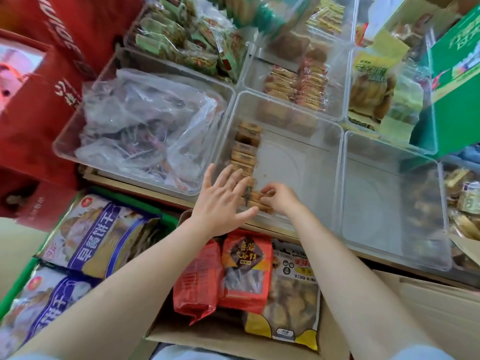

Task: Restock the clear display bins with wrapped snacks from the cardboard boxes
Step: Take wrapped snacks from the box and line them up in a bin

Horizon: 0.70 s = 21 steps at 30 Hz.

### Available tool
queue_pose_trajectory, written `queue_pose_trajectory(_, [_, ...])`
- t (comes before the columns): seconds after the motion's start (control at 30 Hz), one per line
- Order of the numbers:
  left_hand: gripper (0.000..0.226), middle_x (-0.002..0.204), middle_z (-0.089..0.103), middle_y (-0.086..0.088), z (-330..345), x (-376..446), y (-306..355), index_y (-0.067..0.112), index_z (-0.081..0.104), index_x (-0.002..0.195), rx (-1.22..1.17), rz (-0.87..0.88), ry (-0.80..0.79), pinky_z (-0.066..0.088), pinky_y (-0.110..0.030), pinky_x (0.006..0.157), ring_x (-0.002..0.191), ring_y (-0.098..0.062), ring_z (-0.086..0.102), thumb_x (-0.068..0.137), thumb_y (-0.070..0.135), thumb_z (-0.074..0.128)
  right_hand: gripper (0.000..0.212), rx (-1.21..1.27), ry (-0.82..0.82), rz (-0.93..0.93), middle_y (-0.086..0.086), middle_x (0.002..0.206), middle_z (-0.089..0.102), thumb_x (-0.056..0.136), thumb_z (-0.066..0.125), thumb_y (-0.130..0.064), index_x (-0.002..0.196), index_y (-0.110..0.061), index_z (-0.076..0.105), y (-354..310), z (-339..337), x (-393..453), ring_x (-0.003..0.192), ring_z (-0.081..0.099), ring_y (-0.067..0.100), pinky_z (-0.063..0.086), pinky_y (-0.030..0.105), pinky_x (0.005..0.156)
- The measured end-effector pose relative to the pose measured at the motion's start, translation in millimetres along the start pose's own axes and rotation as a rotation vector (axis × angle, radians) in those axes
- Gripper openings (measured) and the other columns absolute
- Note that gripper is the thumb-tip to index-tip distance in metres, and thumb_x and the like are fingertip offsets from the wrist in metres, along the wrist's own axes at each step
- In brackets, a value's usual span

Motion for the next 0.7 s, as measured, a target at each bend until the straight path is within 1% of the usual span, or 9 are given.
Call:
queue_pose_trajectory(0.1, [0.081,0.162,0.033,-0.001,0,0,-1,0.026,0.035,0.154,0.007,-0.008,-0.023,-0.009,-0.053,0.122,0.154,-0.02,0.014,0.092,0.075,0.021,0.029,-0.036,-0.006,-0.008,0.006,0.122,0.067,0.092,0.071,-0.026,0.121,-0.021,0.067,-2,-1,0,0.103,0.061,0.021,0.048,0.029,0.087])
queue_pose_trajectory(0.17, [0.08,0.162,0.034,0.0,1,0,-1,0.026,0.036,0.153,0.004,-0.013,-0.025,-0.009,-0.053,0.122,0.154,-0.02,0.014,0.091,0.076,0.022,0.036,-0.094,-0.042,-0.027,0.003,0.131,0.063,0.094,0.067,-0.033,0.129,-0.024,0.064,-2,-2,-3,0.115,0.06,0.023,0.046,0.031,0.096])
queue_pose_trajectory(0.23, [0.081,0.16,0.037,0.001,0,0,-3,0.027,0.038,0.151,-0.008,-0.013,-0.034,-0.008,-0.052,0.123,0.154,-0.02,0.015,0.09,0.077,0.02,0.047,-0.128,-0.096,-0.069,0.002,0.146,0.053,0.098,0.06,-0.04,0.142,-0.026,0.054,-2,-4,-14,0.131,0.051,0.025,0.041,0.034,0.108])
queue_pose_trajectory(0.33, [0.091,0.159,0.037,0.0,-4,-3,-9,0.024,0.042,0.15,-0.026,-0.033,-0.078,-0.009,-0.05,0.123,0.154,-0.02,0.012,0.086,0.081,0.013,0.051,-0.094,0.007,-0.188,0.007,0.153,0.042,0.101,0.053,-0.036,0.149,-0.026,0.043,4,-25,-48,0.14,0.041,0.026,0.032,0.039,0.115])
queue_pose_trajectory(0.37, [0.089,0.16,0.036,-0.001,-5,-6,-8,0.022,0.043,0.149,-0.045,-0.058,-0.082,-0.007,-0.05,0.124,0.154,-0.021,0.011,0.087,0.08,0.016,0.046,-0.049,0.075,-0.24,0.006,0.15,0.045,0.101,0.052,-0.032,0.146,-0.026,0.047,9,-38,-66,0.137,0.043,0.023,0.033,0.038,0.113])
queue_pose_trajectory(0.43, [0.073,0.159,0.037,-0.003,-11,-10,3,0.02,0.045,0.148,-0.1,-0.125,-0.047,-0.002,-0.051,0.124,0.153,-0.023,0.015,0.093,0.067,0.034,0.031,0.064,0.187,-0.325,0.001,0.133,0.058,0.1,0.052,-0.022,0.13,-0.023,0.062,27,-64,-109,0.121,0.054,0.015,0.04,0.031,0.105])
queue_pose_trajectory(0.5, [0.059,0.15,0.049,-0.006,-23,-14,43,0.017,0.055,0.139,-0.176,-0.138,0.013,0.009,-0.054,0.122,0.146,-0.026,0.032,0.092,0.049,0.041,0.025,0.185,0.262,-0.366,-0.004,0.108,0.068,0.098,0.052,-0.01,0.11,-0.02,0.071,56,-87,-158,0.098,0.063,0.007,0.047,0.026,0.092])
queue_pose_trajectory(0.6, [0.057,0.139,0.06,-0.007,-36,-18,160,0.015,0.062,0.132,-0.315,0.028,-0.051,0.029,-0.044,0.111,0.129,-0.03,0.051,0.089,0.044,0.039,0.029,0.333,0.396,-0.372,-0.009,0.084,0.07,0.095,0.053,-0.002,0.095,-0.023,0.072,121,-116,-223,0.074,0.066,0.006,0.055,0.026,0.078])
queue_pose_trajectory(0.7, [0.042,0.13,0.064,-0.007,-46,-41,291,0.014,0.068,0.123,-0.474,0.29,-0.012,0.046,-0.041,0.097,0.114,-0.033,0.061,0.094,0.037,0.047,0.027,0.45,0.651,-0.31,-0.007,0.081,0.07,0.094,0.056,-0.003,0.092,-0.026,0.07,206,-146,-282,0.068,0.066,0.011,0.055,0.028,0.069])
Point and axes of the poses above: each hand's wrist, its own x-axis towards the middle knuckle, its own z-axis out of the palm, y = z × x, the point moved 4 cm from there along x, towards the middle knuckle
